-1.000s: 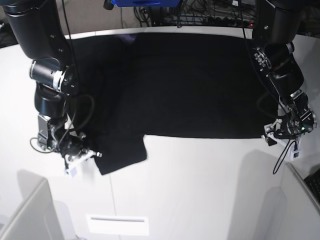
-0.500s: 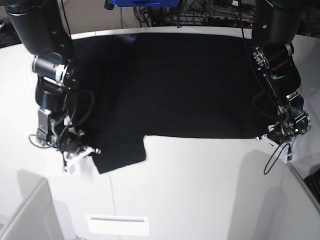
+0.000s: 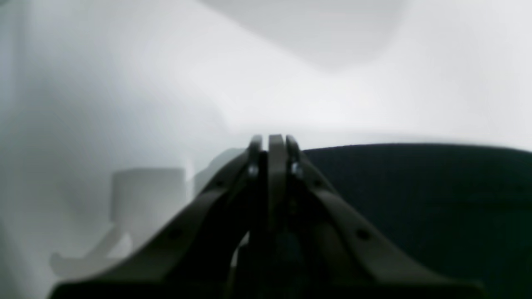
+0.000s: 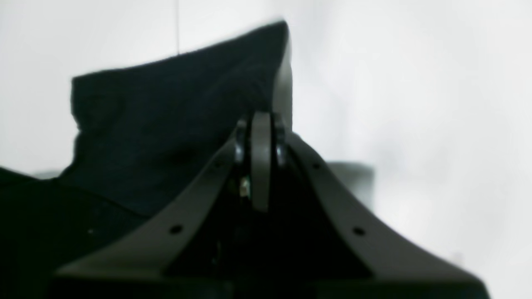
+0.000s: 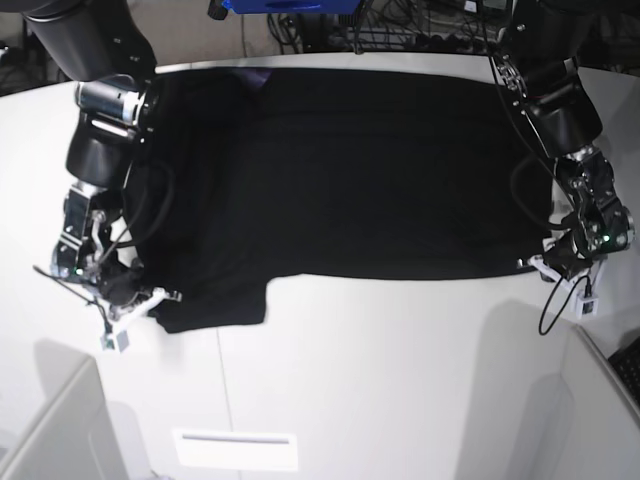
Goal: Fold the T-shirt properly
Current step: 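Lift the hem with both grippers and fold it onto the collar edge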
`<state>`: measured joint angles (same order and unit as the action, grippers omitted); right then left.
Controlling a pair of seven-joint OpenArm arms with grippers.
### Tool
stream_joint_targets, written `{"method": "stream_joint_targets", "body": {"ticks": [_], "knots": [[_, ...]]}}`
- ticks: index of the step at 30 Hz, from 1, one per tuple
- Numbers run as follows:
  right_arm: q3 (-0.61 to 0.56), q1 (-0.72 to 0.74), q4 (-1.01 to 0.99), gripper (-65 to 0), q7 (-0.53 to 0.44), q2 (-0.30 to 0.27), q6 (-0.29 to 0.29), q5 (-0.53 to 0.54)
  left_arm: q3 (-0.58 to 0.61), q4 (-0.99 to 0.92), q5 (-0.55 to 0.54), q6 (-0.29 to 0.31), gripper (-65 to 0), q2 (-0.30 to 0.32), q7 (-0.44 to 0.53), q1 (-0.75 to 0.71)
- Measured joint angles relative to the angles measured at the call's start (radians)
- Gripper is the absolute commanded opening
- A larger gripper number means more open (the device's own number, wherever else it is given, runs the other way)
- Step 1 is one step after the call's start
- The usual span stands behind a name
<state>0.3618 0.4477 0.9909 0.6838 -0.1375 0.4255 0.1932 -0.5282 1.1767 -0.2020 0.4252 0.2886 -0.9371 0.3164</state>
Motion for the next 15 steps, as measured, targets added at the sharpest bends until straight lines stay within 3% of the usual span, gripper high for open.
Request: {"method": "stream_joint_targets", "body": {"ticks": [4, 15], "knots": [[0.0, -0.039, 0.121, -65.0, 0.075, 0.009, 0.001, 0.002, 0.001, 0.087, -0.011, -0.001, -65.0, 0.0, -0.048, -0.049], [-0.001, -0.248, 0.504, -65.0, 0.259, 0.006, 0.001, 0.008, -0.006, 0.278, -0.031, 0.001, -65.0, 0.0, -0.047, -0.184]]}}
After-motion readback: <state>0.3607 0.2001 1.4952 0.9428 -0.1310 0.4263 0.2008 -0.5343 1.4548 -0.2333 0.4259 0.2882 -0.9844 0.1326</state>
